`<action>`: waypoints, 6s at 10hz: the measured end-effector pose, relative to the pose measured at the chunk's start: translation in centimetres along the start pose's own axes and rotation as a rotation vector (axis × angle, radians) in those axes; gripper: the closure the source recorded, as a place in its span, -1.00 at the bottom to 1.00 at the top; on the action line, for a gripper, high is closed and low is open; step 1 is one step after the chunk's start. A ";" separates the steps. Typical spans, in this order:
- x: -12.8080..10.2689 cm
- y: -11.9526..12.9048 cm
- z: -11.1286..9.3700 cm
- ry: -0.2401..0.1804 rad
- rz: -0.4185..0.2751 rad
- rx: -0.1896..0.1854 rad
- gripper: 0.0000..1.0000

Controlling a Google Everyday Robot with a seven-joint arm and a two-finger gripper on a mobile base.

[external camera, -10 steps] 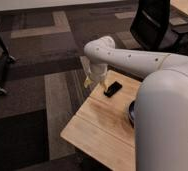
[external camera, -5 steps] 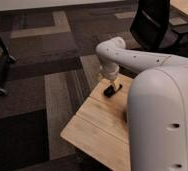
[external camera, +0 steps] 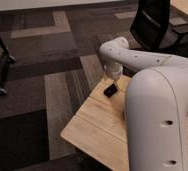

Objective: Place the ceramic cup over the eraser

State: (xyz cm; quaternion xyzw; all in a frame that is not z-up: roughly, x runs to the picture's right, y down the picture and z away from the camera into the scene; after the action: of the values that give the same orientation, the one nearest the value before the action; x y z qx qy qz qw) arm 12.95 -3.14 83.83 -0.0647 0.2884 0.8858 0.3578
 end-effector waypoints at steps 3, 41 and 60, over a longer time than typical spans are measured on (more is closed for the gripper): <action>0.0 0.0 0.0 0.000 0.000 0.000 -0.30; -3.5 5.3 7.8 -0.044 -0.115 0.082 1.00; 4.5 -0.1 9.6 -0.034 -0.334 0.167 1.00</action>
State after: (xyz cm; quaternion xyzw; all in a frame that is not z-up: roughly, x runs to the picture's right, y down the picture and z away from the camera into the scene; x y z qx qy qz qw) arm 10.58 4.92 90.27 -0.0669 0.3401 0.7879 0.5090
